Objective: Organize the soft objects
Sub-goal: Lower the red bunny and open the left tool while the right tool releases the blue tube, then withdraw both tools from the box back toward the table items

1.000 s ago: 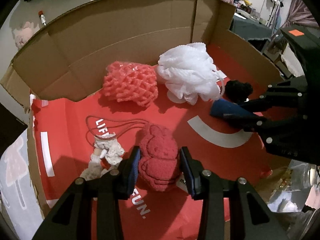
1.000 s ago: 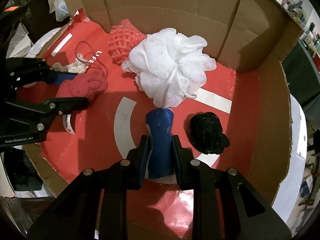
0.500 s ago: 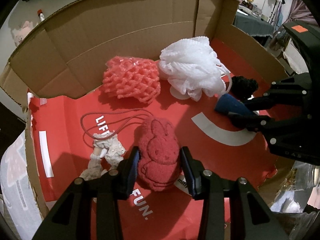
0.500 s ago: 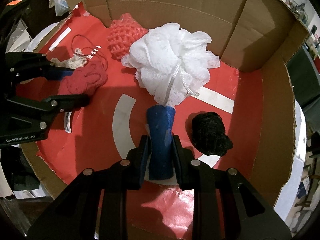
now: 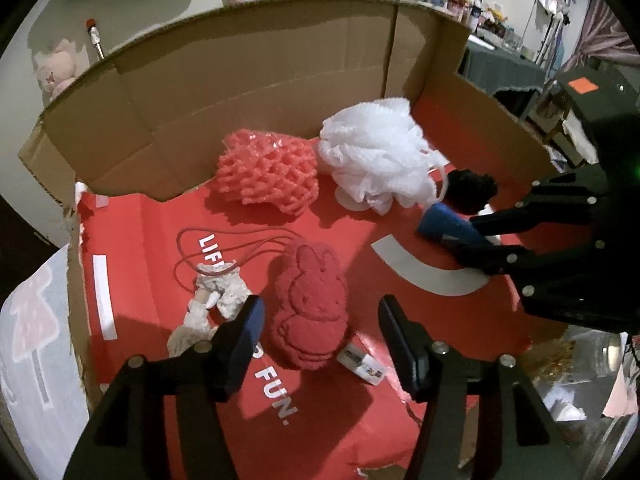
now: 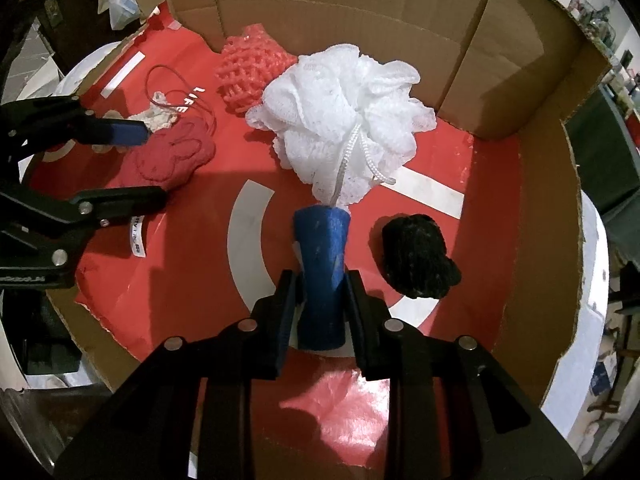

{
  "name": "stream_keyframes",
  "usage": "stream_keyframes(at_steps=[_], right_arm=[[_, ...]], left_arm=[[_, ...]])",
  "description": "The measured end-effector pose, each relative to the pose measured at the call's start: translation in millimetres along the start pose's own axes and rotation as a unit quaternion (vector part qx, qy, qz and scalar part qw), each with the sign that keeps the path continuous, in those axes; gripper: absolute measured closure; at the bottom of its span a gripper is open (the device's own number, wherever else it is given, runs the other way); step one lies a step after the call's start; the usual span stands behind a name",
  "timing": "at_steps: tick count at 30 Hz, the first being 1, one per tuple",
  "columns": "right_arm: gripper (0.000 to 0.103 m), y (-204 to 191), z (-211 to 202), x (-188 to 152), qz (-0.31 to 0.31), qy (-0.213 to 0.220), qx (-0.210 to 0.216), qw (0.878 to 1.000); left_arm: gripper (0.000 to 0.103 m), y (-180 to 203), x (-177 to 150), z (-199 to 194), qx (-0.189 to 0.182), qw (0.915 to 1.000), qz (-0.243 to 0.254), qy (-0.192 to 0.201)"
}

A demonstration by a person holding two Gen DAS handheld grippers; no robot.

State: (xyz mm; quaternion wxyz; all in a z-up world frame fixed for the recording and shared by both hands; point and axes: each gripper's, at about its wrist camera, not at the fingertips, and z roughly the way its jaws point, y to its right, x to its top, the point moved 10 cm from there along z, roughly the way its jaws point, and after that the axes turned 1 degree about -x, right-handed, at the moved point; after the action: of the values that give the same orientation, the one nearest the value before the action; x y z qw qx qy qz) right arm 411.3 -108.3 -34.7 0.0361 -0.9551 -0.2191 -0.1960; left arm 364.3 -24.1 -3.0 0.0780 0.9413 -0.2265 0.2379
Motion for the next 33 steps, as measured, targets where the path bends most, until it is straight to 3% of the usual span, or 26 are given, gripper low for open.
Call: stream_keyframes(at_steps=[1,3,4,5,15,17,20,28,33], right_arm=[[0.074,-1.1,-3.3,-1.4,0.001,0.002,0.0,1.0],[0.057,-1.3,-9.3,-2.1,0.003,0.01,-0.004,1.0],[0.038,-2.3,-14.8,-1.8,0.002,0.021,-0.005,1.0],[0.036,-2.9,-20.5,-1.7,0.0,0.029,-0.008,1.0],[0.035,-5.7,-93.2,-13.8,0.025,0.089,-0.022,0.995],[0.031,-7.4,-109.7,-19.0,0.028,0.108,-0.025,0.993],[0.024,-15.0,-145.5,-31.2,0.031,0.145,-0.03,0.989],[0.022,-38.0,-208.1,-70.9,0.031,0.217,-0.042,0.975],[0.02,-49.6,-242.4,-105.6,0.041,0.274,-0.067,0.958]], left_arm=[[0.037,1.3,-0.1,-3.1,-0.001,1.0,-0.001,0.003],[0.035,2.4,-0.1,-11.4,-0.001,0.9999,-0.003,0.015],[0.034,3.6,-0.2,-15.5,-0.002,0.9998,-0.003,0.02],[0.033,4.9,-1.1,-20.2,-0.003,0.9997,-0.005,0.026],[0.013,18.8,-7.9,-91.2,0.004,0.9929,-0.026,0.116],[0.008,22.0,-12.8,-110.5,0.005,0.9895,-0.036,0.14],[0.005,33.0,-20.7,-133.1,0.004,0.9852,-0.04,0.167],[0.0,65.0,-57.8,-188.5,0.015,0.9713,-0.041,0.234],[0.0,81.5,-85.9,-217.9,0.026,0.9591,-0.047,0.278]])
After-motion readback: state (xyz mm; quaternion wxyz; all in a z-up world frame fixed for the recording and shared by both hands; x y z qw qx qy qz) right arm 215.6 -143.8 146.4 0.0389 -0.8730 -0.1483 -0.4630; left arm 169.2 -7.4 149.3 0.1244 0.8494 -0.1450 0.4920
